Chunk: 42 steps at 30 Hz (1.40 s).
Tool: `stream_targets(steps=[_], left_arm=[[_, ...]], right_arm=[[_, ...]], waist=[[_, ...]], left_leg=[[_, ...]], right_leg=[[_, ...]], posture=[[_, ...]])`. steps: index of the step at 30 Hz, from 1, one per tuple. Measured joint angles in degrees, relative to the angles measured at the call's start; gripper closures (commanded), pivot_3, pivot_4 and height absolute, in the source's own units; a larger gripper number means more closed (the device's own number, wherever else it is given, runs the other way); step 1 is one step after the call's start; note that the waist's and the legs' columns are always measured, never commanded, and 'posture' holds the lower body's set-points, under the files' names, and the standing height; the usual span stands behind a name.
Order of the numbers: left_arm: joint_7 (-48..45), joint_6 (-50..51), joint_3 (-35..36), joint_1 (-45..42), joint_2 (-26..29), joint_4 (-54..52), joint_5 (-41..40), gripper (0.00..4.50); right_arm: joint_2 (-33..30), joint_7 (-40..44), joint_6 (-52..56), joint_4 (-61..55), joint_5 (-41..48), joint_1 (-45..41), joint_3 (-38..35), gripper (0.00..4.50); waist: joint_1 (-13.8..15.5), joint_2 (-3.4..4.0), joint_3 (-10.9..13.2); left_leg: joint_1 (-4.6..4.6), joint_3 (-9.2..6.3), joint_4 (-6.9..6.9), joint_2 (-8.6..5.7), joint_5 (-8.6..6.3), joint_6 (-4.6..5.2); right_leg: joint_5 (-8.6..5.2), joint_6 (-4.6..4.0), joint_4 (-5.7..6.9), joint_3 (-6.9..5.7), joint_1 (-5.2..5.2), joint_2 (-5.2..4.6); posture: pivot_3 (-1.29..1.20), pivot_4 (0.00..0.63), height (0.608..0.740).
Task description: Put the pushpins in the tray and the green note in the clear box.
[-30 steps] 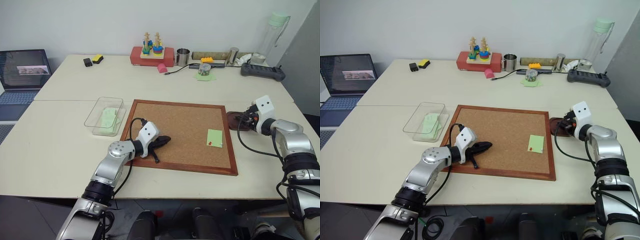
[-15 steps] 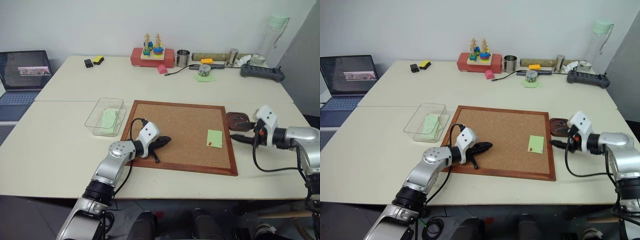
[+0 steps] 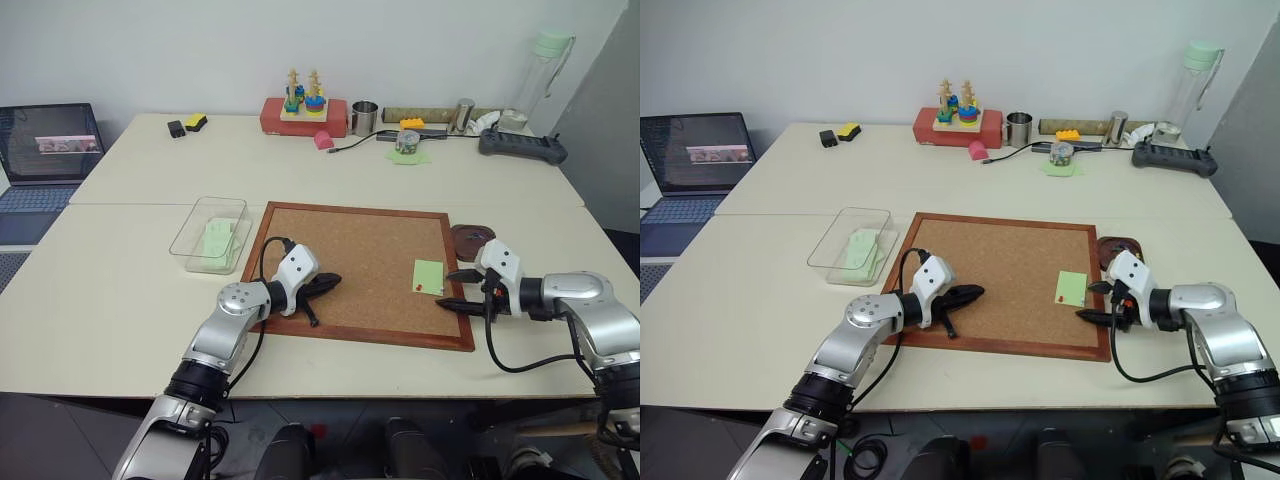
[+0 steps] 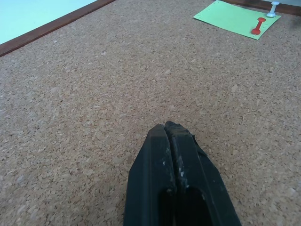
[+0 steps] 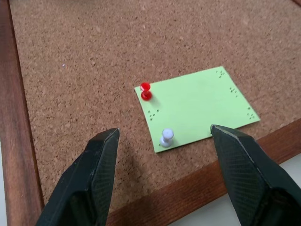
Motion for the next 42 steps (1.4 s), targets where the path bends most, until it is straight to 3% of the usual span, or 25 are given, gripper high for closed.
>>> stream_targets(steps=[13,42], left_arm=[[0.02,0.01,0.0,0.16,0.02,-0.23,0.0,4.5],[-0.06,0.02,-0.51,0.53,0.48,-0.78,0.09,4.5]], right_arm=[[0.26,0.4,-0.57,0.89,0.03,0.39,0.03,4.47],[-1.12,2.25,8.3,-4.03,7.37,-0.44,-3.24,4.47]], waist=[[0.01,0.0,0.0],[0.09,-0.03,0.02]], left_leg=[[0.0,0.0,-0.04,0.0,0.0,0.0],[0.02,-0.05,-0.32,-0.01,0.0,0.0]], right_leg=[[-0.01,0.01,-0.03,0.0,-0.01,-0.01],[-0.17,0.02,-0.09,-0.04,-0.04,-0.1]], posture=[[0.0,0.15,0.74],[0.0,0.15,0.74]])
